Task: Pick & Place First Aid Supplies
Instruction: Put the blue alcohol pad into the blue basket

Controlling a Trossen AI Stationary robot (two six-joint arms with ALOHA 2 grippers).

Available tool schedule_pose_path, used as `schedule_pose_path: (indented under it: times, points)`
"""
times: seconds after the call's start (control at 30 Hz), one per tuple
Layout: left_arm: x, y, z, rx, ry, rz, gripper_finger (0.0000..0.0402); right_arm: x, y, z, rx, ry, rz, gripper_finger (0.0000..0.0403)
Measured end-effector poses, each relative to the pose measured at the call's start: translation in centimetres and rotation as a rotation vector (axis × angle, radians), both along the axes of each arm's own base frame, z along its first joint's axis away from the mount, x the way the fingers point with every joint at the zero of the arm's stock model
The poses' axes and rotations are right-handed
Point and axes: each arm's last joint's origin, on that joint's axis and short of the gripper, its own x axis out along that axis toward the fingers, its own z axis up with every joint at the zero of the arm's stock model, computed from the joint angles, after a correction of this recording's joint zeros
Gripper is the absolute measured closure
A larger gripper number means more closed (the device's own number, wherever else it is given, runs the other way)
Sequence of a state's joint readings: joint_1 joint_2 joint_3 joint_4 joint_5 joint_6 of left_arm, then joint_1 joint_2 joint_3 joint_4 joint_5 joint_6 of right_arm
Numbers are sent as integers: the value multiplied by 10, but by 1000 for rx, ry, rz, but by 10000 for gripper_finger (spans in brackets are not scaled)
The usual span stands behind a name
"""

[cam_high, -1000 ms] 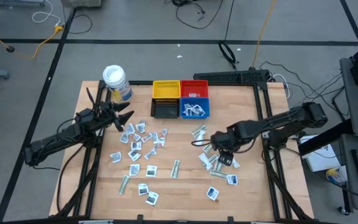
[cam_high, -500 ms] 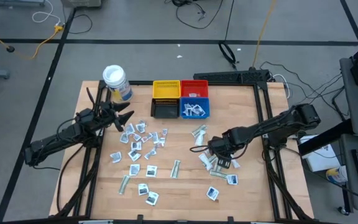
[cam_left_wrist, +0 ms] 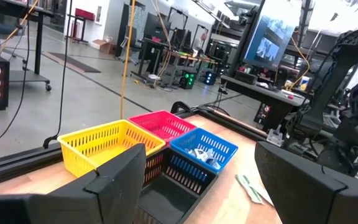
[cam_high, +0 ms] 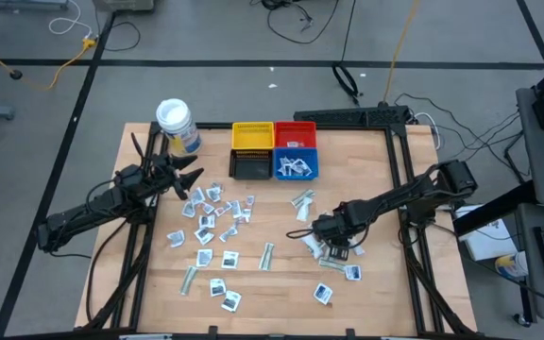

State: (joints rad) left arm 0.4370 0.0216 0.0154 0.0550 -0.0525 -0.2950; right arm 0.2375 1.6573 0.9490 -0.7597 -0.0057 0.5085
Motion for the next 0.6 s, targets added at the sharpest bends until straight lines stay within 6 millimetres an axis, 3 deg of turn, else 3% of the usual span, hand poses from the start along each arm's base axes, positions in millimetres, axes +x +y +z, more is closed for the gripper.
schedule_pose_path:
  times: [0.17, 0.4, 0.6]
  points:
    - [0, 0, 0, 0, 1, 0, 96, 2, 1, -4, 0, 4, 8, 257]
    - [0, 0, 0, 0, 0, 0, 96, 3, 1, -4, 4, -5, 30, 386]
    - [0, 0, 0, 0, 0, 0, 96, -2, -7, 16, -6, -1, 4, 400]
